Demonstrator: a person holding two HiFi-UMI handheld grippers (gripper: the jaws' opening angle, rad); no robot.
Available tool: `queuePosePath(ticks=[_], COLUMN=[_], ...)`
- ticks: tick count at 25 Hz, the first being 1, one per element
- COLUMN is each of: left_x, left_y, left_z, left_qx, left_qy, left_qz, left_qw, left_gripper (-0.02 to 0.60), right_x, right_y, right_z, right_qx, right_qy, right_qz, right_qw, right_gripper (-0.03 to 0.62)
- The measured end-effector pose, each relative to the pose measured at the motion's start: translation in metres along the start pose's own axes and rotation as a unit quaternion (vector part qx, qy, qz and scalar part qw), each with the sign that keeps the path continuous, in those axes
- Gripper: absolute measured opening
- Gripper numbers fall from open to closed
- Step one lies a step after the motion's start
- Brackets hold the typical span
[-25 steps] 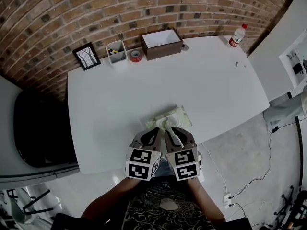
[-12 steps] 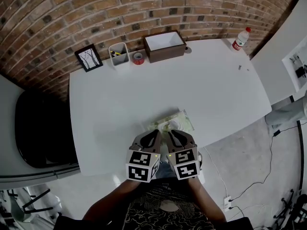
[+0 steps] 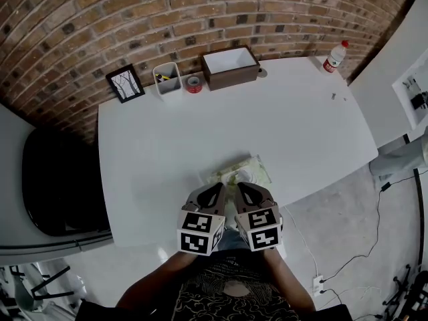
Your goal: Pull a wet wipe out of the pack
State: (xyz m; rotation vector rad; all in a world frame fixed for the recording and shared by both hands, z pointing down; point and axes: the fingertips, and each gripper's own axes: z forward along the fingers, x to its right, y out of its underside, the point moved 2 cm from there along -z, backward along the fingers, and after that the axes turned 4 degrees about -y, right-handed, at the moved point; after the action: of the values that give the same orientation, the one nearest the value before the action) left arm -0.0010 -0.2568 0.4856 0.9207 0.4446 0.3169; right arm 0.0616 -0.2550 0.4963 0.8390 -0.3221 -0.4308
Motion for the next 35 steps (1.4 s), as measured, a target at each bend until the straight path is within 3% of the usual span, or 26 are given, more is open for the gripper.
queuePosePath(ticks=[35], left_x=[0.007], left_y=[-0.011], left_z=[-0.028], left_qx=[0.032], left_qy=[0.022], left_qz=[0.019], left_qw=[0.9991], left_gripper=[0.012], right_x=[-0.007], right_y=[-0.049], right_z=[-0.054], right_qx=[0.103], right_qy=[0.058], right_qz=[-0.007], right_qw=[0.993], right_gripper=[0.015])
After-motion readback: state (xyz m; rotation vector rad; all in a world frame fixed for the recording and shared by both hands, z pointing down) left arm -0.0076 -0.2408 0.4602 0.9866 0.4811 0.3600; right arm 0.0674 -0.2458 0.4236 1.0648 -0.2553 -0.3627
